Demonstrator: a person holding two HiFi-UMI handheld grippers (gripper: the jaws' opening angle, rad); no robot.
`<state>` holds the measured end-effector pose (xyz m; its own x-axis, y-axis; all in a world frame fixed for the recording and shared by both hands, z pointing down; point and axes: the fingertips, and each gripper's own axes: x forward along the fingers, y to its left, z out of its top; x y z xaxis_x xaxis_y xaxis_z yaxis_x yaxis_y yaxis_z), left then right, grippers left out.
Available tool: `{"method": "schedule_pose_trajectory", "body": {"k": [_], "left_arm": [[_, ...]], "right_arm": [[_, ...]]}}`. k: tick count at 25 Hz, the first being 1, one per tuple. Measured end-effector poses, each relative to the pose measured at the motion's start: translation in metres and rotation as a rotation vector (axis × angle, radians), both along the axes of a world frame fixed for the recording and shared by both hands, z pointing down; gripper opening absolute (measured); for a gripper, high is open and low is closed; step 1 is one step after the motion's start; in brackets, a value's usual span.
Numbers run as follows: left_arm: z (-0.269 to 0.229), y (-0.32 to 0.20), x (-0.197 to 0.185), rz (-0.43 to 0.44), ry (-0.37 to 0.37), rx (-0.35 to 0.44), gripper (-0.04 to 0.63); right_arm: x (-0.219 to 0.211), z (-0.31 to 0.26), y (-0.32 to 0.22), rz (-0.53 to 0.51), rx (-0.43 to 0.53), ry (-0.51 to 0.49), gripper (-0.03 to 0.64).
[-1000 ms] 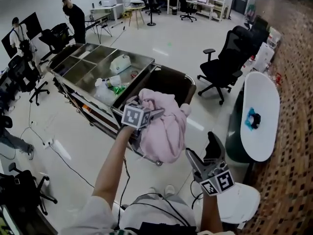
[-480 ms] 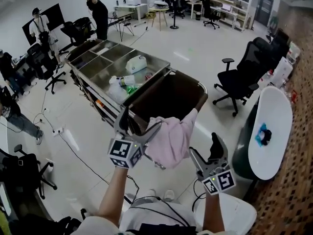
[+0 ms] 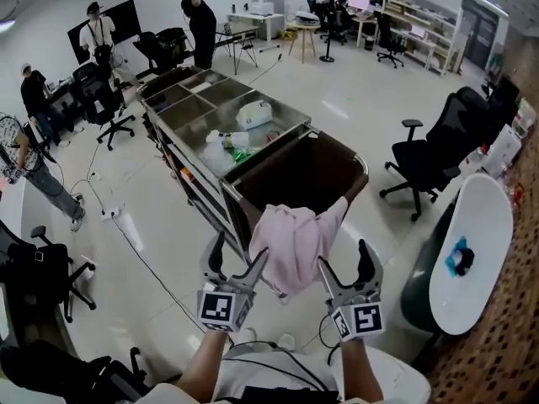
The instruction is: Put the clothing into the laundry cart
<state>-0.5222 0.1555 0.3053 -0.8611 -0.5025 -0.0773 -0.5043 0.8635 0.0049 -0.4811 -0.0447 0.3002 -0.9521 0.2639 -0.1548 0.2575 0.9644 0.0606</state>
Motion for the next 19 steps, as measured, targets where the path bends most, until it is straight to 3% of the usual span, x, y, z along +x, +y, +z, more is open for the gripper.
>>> {"method": "schedule_pose_trajectory", "body": {"k": [4,14,19], "left_arm": [[0.022,0.011,0.004,-0.021,0.000,-0.040,0.420],[0.016,0.033,0.007,-0.026,-0.024,-0.034,0.419],[0.008,0.033,0.008,0.014,-0.012,-0.045,0.419]], "right_arm": [[-0.001,-0.001,0.004,-0.023,0.004,-0.014,0.423],[-0.010,-0.007,0.036,-0.088,0.016,-0.033,0.423],[-0.014,0.000,0.045,-0.087,0.007,-0.016,0.423]]}}
